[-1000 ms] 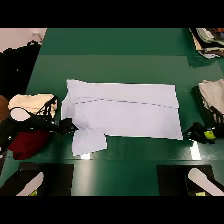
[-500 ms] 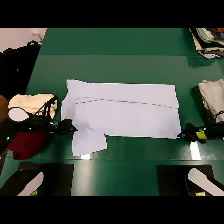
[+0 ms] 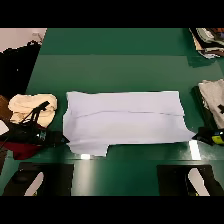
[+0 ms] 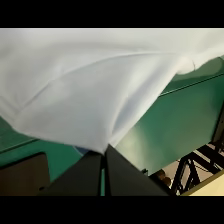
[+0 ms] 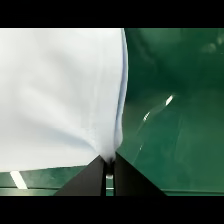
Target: Fold the shirts.
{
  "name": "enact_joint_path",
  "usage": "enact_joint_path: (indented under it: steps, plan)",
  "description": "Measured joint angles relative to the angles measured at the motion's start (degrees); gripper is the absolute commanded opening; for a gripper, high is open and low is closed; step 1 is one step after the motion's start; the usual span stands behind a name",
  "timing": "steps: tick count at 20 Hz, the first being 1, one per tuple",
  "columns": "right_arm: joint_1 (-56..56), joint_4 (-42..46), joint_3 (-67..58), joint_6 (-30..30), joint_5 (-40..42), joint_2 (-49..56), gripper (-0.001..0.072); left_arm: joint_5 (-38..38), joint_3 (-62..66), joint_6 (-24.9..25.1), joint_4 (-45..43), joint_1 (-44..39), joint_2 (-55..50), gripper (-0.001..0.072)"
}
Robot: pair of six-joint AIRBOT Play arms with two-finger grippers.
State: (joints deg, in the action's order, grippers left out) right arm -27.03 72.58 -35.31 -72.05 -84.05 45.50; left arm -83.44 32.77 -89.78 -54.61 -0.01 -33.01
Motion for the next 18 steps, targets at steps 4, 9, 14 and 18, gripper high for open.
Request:
enact_joint_path:
  steps: [4,9,14,18]
  plan:
    - [5.9,0.3,-8.5,-1.3,0.2,4.9,0.0016,6.9,5.5,1.6,-0.4,0.0,-5.6,0.0028]
    - [15.3,0.5,-21.4,-3.7,4.0,19.5,0.0017,18.0,14.9,5.8,-0.5,0.0,-21.7,0.003]
    - [19.0,-3.6,-34.0,-5.9,6.4,34.7,0.0184,28.0,24.0,7.2,-0.4,0.0,-37.4,0.0121]
    - [17.8,-8.9,-41.7,-6.2,7.0,43.3,0.0461,32.3,28.6,7.4,0.0,0.0,-42.9,0.0582]
